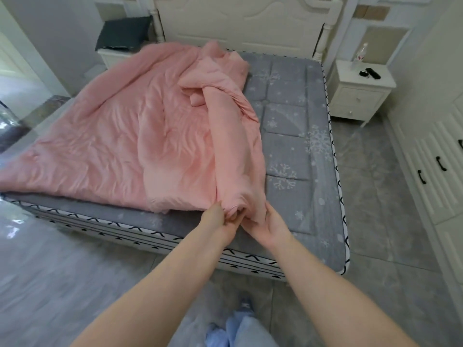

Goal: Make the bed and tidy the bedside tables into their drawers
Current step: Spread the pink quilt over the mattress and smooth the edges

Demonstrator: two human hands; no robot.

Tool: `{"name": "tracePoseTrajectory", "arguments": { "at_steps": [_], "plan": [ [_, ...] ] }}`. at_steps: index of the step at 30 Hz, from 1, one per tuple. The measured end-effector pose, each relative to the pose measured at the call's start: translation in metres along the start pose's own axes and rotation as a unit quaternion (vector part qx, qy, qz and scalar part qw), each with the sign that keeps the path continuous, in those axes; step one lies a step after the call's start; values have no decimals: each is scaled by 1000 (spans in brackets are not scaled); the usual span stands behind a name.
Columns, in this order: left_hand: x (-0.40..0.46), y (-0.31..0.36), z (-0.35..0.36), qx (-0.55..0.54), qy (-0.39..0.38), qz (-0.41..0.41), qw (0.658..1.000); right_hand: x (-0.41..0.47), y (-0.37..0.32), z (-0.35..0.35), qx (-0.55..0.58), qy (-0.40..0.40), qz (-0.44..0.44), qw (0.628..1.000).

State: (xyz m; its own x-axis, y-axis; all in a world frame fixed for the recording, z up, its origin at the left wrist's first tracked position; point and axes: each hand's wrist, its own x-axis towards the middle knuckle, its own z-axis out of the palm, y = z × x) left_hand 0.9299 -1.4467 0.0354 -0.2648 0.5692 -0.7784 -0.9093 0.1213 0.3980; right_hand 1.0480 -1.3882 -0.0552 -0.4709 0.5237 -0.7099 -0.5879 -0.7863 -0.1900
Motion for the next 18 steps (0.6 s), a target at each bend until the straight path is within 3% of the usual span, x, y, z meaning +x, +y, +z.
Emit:
{"name": "tracePoseTrajectory", "arguments": {
  "at_steps": [5,8,9,12,15,18],
  "plan": [
    [-26,-13,3,10,-23,-19,1000,9,-55,12,-70,80,-17,994],
    [-23,-40,15,23,-3,-3,1000,33,-94,-15,-123,146,30,981],
    [-18,-51,19,29,9,4,1000,41,-110,-31,-131,179,10,975],
    [-1,-89,31,53,43,8,998,17,-146,-55,-189,179,-72,963],
    [24,-136,33,85,101,4,991,-23,-186,-85,-364,226,-214,878],
    [37,-175,31,137,137,6,981,-51,-209,-122,-512,228,-251,789]
  ]
}}
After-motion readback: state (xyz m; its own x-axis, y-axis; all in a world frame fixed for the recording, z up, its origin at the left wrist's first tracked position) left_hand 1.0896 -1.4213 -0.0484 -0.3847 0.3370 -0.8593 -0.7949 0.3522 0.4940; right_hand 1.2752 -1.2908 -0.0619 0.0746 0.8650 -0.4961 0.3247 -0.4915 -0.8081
